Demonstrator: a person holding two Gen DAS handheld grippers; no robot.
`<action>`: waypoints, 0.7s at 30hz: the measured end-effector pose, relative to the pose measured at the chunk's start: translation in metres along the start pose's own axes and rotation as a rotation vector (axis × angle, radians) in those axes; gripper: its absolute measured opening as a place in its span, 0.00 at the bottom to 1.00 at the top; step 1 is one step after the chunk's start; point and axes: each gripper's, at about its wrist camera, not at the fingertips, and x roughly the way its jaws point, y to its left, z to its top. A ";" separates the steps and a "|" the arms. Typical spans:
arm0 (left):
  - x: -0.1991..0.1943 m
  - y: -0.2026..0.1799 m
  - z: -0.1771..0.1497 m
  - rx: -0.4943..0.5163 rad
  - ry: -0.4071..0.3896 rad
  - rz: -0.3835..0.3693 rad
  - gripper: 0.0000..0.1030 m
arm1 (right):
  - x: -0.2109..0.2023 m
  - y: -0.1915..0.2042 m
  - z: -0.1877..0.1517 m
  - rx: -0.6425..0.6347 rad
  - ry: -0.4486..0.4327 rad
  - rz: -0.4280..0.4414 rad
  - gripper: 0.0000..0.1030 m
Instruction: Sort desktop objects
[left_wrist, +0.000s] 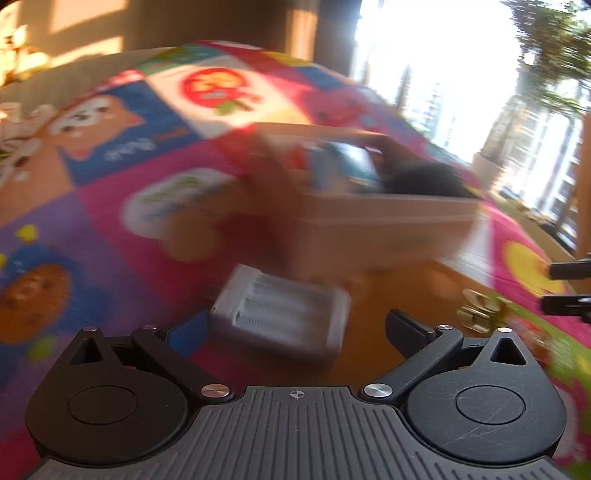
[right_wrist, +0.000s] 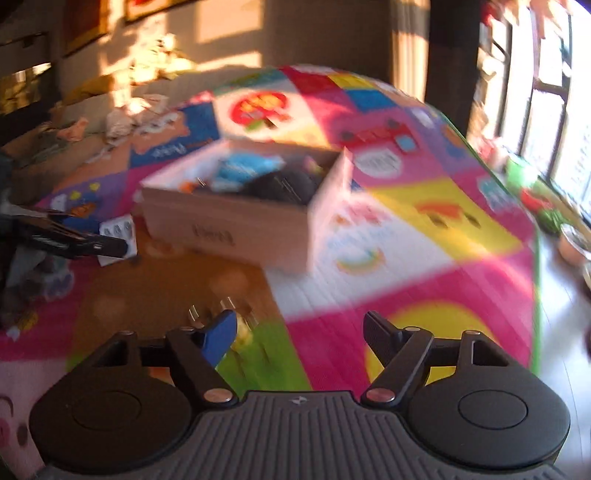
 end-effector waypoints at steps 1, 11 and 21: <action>-0.002 -0.009 -0.004 0.011 0.004 -0.029 1.00 | -0.003 -0.003 -0.009 0.013 0.012 -0.004 0.75; -0.018 -0.048 -0.022 0.065 -0.032 0.086 1.00 | -0.024 0.024 -0.014 -0.034 -0.077 0.057 0.84; -0.042 0.023 -0.013 -0.209 -0.127 0.290 1.00 | 0.029 0.090 0.049 -0.261 -0.099 0.100 0.35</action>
